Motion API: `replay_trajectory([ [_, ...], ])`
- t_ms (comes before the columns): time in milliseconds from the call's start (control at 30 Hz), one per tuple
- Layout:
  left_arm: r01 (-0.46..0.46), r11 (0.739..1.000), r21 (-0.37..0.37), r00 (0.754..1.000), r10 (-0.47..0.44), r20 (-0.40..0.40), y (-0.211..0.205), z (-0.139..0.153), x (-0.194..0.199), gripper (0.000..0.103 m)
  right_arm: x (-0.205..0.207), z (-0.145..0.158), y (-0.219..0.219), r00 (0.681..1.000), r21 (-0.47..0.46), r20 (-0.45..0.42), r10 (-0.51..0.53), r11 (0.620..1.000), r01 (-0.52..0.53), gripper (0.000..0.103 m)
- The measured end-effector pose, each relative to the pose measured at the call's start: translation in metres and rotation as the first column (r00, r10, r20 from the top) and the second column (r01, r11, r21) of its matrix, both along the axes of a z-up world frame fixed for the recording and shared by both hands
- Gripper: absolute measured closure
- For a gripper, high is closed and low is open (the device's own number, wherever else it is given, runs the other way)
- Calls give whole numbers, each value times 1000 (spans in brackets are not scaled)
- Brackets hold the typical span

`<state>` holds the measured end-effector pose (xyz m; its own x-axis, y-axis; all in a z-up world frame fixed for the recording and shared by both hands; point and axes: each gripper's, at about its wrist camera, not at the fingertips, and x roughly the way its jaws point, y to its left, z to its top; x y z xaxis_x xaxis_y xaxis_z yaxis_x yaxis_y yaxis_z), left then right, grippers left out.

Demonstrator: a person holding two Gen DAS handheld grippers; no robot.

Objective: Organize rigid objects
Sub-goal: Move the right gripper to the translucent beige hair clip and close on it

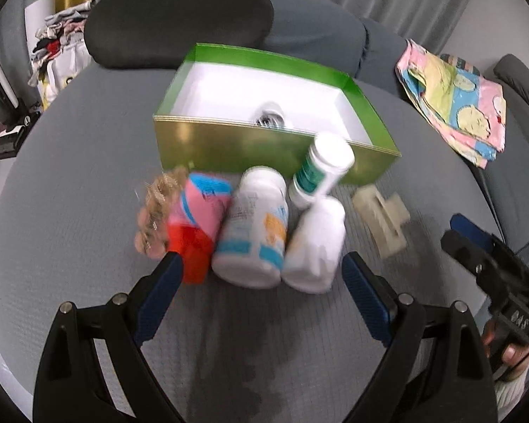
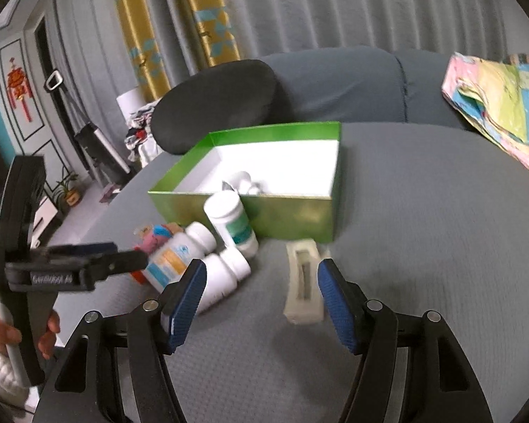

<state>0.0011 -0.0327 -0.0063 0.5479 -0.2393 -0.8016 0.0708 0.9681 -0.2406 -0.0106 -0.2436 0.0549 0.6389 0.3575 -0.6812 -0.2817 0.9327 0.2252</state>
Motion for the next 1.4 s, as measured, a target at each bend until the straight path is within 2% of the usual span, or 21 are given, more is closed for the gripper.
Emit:
replay_trajectory([
  [200, 62, 998, -1, 998, -62, -26, -30, -7, -11, 12, -2, -12, -16, 999, 25, -45, -28, 999, 29, 36],
  [333, 144, 989, -16, 989, -144, -18, -63, -9, -14, 12, 2, -18, -27, 997, 86, -80, -17, 996, 24, 36],
  [500, 210, 978, 14, 978, -210, -17, -108, -19, -5, 12, 16, -26, -43, 993, 126, -121, -1, 992, 17, 36],
  [667, 205, 979, 1, 978, -205, -38, -130, -31, 16, 12, 41, -38, -49, 982, 161, -178, 61, 986, -32, 36],
  [833, 195, 981, 19, 980, -195, -40, -148, -38, 33, 14, 65, -52, -45, 965, 188, -221, 139, 977, -98, 36],
  [900, 189, 982, 13, 981, -188, -51, -152, -42, 40, 17, 74, -58, -41, 959, 189, -232, 160, 975, -117, 36],
  [1033, 154, 988, 3, 986, -153, -68, -156, -47, 55, 19, 84, -73, -32, 936, 205, -277, 217, 965, -163, 36],
  [1167, 145, 989, 20, 988, -143, -62, -162, -48, 62, 23, 92, -85, -31, 925, 224, -309, 221, 962, -155, 36],
  [1233, 152, 988, 3, 986, -152, -66, -165, -48, 65, 24, 96, -88, -37, 923, 264, -312, 227, 954, -145, 36],
  [1400, 170, 985, 36, 984, -168, -64, -169, -49, 69, 30, 104, -93, -38, 907, 339, -331, 262, 930, -145, 36],
])
